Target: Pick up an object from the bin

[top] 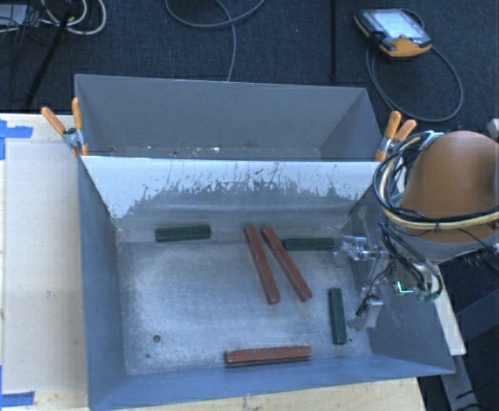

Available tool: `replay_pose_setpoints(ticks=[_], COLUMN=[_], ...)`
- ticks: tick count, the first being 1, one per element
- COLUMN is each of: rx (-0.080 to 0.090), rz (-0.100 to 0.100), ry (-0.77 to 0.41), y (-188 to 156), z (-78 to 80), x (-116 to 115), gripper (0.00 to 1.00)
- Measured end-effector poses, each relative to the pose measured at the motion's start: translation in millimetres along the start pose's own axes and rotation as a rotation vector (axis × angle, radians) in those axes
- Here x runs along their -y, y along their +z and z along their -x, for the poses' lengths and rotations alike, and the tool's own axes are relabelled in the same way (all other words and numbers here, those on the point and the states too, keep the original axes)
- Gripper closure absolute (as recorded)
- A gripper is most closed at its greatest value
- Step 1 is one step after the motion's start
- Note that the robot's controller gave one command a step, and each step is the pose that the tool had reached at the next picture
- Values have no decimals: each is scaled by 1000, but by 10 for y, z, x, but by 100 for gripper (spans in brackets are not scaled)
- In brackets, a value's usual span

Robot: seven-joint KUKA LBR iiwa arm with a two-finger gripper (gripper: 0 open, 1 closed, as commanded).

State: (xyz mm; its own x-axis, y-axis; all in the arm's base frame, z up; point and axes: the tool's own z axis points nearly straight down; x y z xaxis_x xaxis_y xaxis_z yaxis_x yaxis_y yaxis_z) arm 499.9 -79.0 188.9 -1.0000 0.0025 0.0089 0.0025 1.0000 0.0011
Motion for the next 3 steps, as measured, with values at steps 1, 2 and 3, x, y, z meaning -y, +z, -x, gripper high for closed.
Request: replay_pose_setpoints(ticks=[1,2,3], rx=[7,13,8], rz=[-1,-2,-2], ry=[-3,-89,-391], y=[-35,124,523], z=[17,86,237], x=[-2,19,155], gripper=[0,0,0])
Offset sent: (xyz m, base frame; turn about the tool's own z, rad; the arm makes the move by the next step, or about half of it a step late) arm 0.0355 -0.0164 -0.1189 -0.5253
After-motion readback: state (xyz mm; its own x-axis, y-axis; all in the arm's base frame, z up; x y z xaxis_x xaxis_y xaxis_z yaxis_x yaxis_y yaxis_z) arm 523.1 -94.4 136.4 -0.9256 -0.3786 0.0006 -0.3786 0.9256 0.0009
